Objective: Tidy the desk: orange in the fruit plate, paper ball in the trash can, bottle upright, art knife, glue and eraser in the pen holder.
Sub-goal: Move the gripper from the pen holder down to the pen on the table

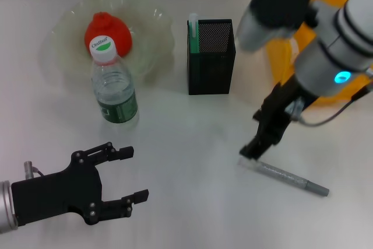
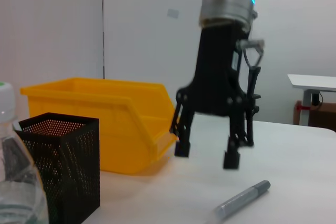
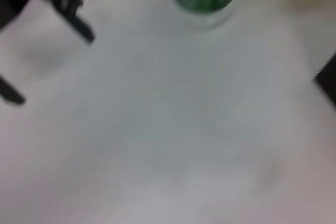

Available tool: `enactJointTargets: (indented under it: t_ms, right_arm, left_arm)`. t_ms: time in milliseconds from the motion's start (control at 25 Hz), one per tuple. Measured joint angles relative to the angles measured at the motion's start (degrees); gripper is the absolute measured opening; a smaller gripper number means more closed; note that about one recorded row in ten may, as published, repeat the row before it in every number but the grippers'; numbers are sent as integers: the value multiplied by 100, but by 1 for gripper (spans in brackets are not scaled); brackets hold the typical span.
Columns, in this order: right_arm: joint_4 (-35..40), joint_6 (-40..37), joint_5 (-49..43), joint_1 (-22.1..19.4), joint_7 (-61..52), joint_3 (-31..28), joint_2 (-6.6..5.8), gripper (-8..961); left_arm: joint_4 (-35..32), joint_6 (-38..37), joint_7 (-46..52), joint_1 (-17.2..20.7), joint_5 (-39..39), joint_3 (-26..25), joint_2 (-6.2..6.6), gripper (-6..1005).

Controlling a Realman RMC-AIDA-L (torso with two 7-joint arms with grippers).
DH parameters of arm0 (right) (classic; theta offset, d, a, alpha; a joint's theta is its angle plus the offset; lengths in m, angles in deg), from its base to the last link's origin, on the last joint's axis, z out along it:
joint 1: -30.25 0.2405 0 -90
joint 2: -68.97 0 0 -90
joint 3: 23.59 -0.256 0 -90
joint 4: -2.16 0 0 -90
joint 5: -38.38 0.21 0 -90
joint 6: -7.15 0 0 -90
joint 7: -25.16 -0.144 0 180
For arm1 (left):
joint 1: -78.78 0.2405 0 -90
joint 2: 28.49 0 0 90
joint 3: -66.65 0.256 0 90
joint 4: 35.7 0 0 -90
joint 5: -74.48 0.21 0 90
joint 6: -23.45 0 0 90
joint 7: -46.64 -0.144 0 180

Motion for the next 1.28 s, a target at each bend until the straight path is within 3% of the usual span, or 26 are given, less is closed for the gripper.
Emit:
enactJointTargets:
  t_ms: [200, 800, 1280]
  right_arm:
    - [-437, 261, -4, 58, -66, 418, 10, 811]
    - [-738, 590, -166, 54, -278, 928, 24, 754]
    - [-936, 683, -166, 62, -309, 958, 24, 456]
  left_arm:
    - [15, 7, 0, -4, 0, 2, -6, 813]
    - [29, 19, 0, -27, 0, 1, -18, 812]
    - [29, 20, 0, -32, 0, 1, -12, 813]
